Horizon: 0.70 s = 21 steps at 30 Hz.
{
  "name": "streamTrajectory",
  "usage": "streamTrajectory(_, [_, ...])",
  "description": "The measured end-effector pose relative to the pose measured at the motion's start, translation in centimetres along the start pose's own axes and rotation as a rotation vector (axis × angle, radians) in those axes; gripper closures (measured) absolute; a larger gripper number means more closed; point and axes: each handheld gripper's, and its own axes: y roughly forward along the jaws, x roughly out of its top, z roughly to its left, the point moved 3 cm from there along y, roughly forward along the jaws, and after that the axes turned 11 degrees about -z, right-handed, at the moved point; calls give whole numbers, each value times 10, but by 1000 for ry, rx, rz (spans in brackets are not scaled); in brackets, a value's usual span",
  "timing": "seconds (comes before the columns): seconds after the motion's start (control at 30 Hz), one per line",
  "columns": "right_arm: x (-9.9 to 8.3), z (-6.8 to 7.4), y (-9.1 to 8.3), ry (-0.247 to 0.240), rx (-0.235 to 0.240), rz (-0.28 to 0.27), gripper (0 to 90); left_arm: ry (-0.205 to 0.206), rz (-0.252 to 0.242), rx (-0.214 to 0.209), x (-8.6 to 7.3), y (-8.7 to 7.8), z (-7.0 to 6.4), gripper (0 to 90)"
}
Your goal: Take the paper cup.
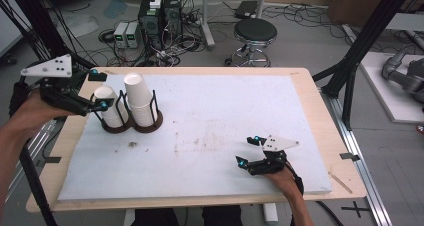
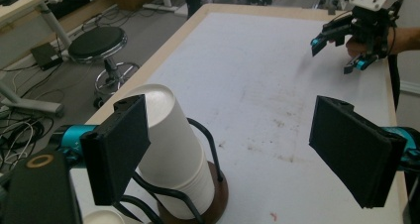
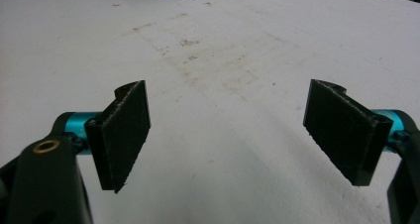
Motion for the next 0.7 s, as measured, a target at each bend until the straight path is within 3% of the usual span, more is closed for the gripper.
streamTrajectory(0.17, [0,-1,1,0,3,7,189,23,93,-30,10,12,12,156])
streamTrajectory(0.23, [0,-1,1,3,4,8,189,24,95,-36,11,13,14,156])
streamTrajectory(0.6, [0,-1,1,9,4,11,189,32,214,-66,24,35,40,159])
streamTrajectory(0.7, [0,-1,1,2,3,8,189,53,270,-86,26,43,46,159])
